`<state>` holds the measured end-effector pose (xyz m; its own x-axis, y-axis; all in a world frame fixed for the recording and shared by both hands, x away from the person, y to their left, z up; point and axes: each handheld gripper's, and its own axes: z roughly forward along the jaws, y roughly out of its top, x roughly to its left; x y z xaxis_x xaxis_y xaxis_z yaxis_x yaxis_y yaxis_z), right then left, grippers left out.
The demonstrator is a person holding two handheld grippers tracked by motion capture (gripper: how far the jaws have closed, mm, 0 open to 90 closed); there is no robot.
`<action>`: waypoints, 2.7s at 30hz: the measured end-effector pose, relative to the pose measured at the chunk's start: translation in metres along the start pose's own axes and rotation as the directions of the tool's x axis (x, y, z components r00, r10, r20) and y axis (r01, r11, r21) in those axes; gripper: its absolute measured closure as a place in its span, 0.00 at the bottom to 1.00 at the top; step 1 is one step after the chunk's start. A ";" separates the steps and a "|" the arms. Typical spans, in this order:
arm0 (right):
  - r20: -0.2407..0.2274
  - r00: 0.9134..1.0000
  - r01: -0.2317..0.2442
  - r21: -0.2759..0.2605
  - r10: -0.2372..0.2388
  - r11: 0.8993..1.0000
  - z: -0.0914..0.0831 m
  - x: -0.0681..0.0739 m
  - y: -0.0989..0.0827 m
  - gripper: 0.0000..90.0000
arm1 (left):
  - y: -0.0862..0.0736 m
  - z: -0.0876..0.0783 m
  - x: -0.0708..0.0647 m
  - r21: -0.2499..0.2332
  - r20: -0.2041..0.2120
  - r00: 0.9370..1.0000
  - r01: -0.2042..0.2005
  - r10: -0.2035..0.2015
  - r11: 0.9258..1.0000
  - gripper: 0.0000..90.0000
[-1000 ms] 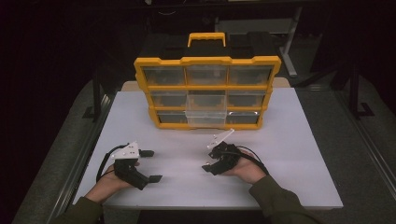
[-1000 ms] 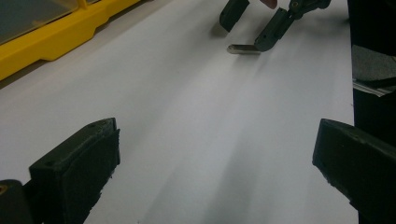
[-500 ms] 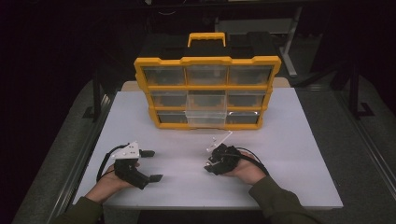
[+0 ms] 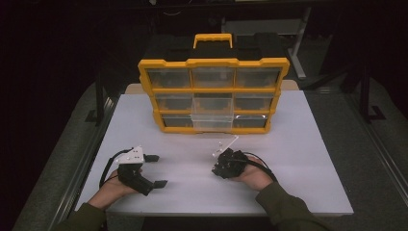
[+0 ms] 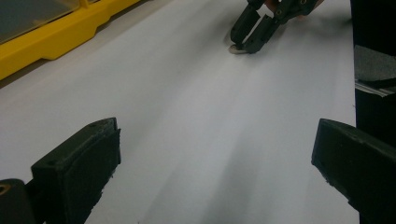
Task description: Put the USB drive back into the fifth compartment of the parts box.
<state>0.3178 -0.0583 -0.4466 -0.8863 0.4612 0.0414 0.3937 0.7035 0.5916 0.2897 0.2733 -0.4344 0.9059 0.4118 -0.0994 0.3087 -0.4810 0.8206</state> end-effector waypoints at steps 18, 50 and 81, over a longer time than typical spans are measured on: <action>0.016 1.000 0.008 0.006 -0.008 1.000 0.000 0.000 0.001 0.86 | 0.000 -0.002 -0.001 -0.012 -0.004 1.000 -0.006 0.006 1.000 0.01; -0.009 0.999 -0.036 -0.035 0.036 0.999 -0.029 -0.019 -0.003 0.86 | -0.002 -0.002 0.000 -0.013 0.004 1.000 0.011 -0.011 1.000 0.01; -0.001 0.997 -0.076 -0.086 0.077 0.993 -0.067 -0.040 -0.009 0.86 | -0.003 -0.001 0.000 -0.014 0.009 1.000 0.013 -0.012 1.000 0.01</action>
<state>0.3337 -0.1193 -0.3993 -0.8539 0.5131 0.0875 0.4379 0.6174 0.6534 0.2885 0.2757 -0.4364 0.9046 0.4105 -0.1149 0.3159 -0.4648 0.8271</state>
